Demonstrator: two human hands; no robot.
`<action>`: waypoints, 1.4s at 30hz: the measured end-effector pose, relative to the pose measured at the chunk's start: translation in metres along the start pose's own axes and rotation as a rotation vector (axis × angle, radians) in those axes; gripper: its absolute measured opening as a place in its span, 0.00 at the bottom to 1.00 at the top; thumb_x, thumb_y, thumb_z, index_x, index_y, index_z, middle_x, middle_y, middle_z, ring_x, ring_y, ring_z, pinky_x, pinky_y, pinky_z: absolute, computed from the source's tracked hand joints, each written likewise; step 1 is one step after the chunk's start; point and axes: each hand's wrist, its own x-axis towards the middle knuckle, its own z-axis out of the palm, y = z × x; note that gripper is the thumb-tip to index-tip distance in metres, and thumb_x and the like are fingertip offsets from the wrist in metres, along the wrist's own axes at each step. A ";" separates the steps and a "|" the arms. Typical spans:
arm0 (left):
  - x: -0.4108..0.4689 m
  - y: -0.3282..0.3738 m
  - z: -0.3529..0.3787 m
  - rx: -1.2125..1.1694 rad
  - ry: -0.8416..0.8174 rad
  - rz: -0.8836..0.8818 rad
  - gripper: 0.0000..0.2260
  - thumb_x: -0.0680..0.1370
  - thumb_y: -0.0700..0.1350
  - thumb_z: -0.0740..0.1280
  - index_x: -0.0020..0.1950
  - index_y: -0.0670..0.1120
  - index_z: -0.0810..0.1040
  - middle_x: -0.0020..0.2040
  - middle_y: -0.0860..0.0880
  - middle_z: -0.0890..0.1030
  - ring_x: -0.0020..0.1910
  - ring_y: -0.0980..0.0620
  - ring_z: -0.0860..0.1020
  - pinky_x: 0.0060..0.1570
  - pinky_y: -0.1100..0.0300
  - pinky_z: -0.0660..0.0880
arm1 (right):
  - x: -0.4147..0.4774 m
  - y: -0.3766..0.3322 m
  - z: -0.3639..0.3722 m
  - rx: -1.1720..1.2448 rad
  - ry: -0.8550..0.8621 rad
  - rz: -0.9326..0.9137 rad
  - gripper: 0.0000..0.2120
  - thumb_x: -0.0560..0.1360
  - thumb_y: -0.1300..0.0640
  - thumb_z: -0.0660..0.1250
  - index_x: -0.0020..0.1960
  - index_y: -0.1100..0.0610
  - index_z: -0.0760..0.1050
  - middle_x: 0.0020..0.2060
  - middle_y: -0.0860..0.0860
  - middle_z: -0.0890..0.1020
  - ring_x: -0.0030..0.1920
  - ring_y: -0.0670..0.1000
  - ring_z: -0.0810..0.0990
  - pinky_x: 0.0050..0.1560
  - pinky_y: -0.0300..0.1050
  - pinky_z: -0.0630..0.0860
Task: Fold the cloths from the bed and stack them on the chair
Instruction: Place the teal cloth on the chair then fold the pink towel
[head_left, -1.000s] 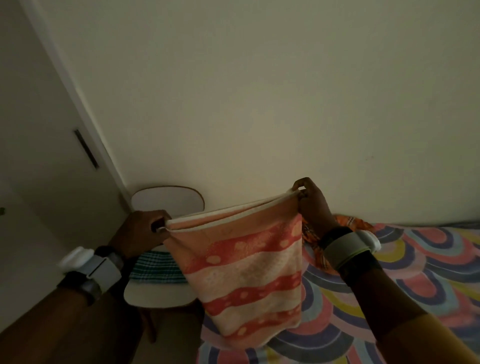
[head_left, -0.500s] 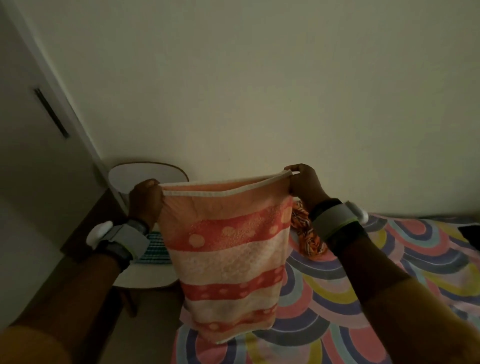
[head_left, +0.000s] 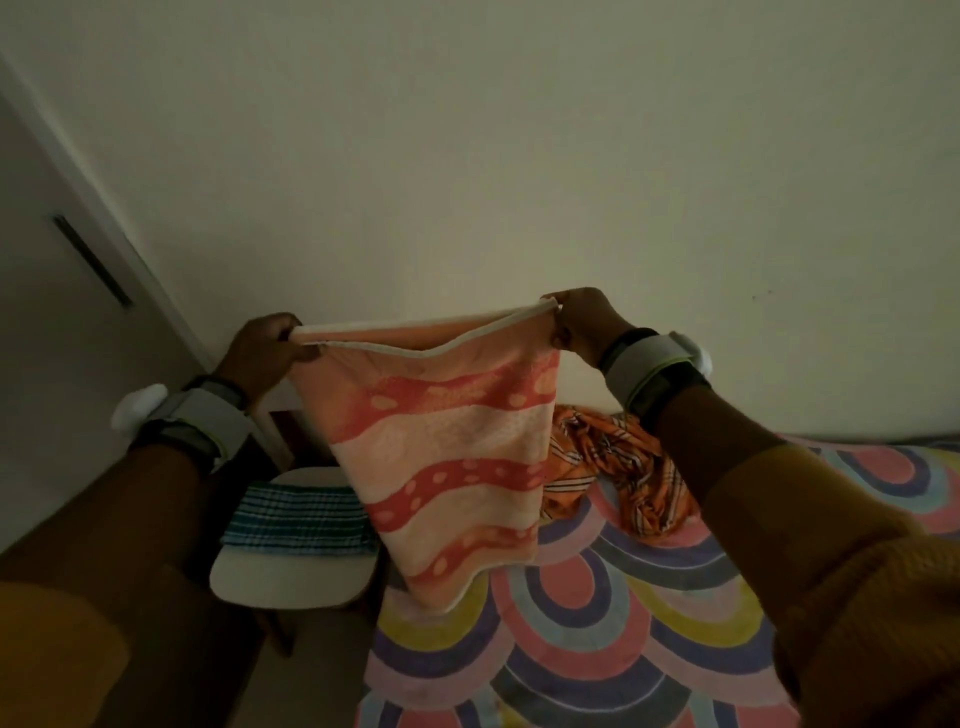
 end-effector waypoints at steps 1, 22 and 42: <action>-0.003 0.003 -0.009 -0.024 0.051 0.022 0.09 0.69 0.34 0.71 0.36 0.42 0.73 0.32 0.44 0.71 0.36 0.49 0.70 0.29 0.68 0.64 | -0.007 -0.009 0.004 0.027 0.030 -0.029 0.15 0.76 0.71 0.51 0.51 0.59 0.73 0.35 0.52 0.72 0.32 0.50 0.71 0.34 0.45 0.71; -0.257 -0.110 0.027 -0.077 -0.412 -0.254 0.15 0.69 0.26 0.68 0.56 0.33 0.77 0.53 0.40 0.78 0.53 0.45 0.75 0.51 0.56 0.69 | -0.250 0.208 0.024 -0.359 0.139 0.033 0.10 0.74 0.72 0.56 0.43 0.64 0.75 0.38 0.55 0.74 0.41 0.52 0.72 0.42 0.48 0.67; -0.432 -0.169 0.154 0.184 -0.763 -0.357 0.02 0.70 0.45 0.69 0.41 0.48 0.78 0.45 0.43 0.80 0.47 0.44 0.78 0.44 0.57 0.72 | -0.371 0.395 -0.019 -0.525 -0.106 0.385 0.15 0.75 0.69 0.56 0.50 0.59 0.79 0.51 0.59 0.81 0.54 0.59 0.77 0.49 0.44 0.69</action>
